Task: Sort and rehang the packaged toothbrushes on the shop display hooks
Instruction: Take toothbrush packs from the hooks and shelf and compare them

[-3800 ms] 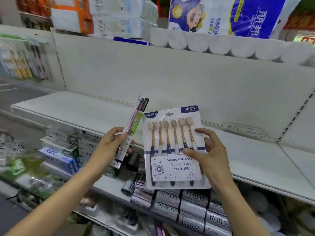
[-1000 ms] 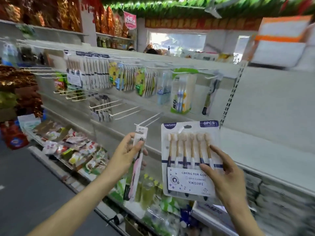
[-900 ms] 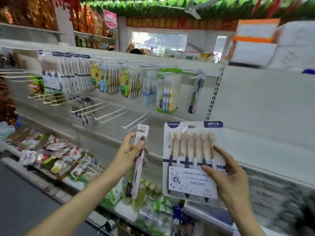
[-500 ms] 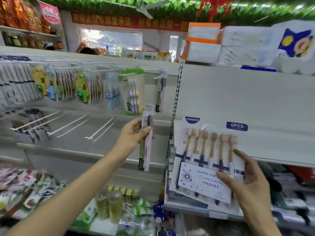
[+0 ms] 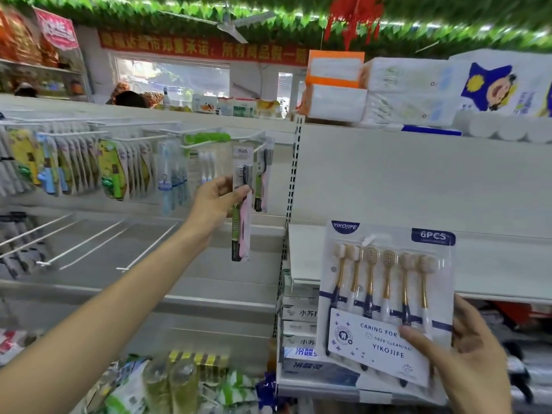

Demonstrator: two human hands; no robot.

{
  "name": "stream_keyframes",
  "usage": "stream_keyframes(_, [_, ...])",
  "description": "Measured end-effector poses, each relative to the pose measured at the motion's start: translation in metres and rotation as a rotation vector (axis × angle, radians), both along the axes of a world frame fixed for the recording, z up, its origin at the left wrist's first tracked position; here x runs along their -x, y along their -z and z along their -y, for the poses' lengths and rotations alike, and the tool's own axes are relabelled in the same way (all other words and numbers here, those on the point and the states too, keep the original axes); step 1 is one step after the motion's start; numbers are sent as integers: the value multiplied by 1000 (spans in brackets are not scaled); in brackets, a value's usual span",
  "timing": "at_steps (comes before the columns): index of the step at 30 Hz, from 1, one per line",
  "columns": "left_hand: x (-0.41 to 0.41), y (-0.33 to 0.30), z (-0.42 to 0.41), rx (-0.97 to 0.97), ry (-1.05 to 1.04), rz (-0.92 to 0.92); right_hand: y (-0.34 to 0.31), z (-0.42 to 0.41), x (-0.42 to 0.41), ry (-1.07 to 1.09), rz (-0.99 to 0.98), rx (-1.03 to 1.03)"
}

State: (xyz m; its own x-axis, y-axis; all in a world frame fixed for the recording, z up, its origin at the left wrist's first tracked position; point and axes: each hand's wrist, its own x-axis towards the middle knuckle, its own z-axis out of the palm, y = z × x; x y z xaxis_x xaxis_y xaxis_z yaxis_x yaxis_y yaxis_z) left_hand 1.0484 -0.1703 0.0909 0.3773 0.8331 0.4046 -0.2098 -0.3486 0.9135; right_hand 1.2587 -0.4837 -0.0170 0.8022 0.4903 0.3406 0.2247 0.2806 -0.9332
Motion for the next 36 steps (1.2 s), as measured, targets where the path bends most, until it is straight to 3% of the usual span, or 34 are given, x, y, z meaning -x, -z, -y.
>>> stream_keyframes(8, [-5, 7, -12, -63, 59, -13, 0, -4, 5, 7, -43, 24])
stream_keyframes(22, [-17, 3, -24, 15, 115, 54, 4, -14, 9, -31, -54, 15])
stream_keyframes(36, [-83, 5, -95, 59, 19, -99, 2, -2, 5, 100, 49, 98])
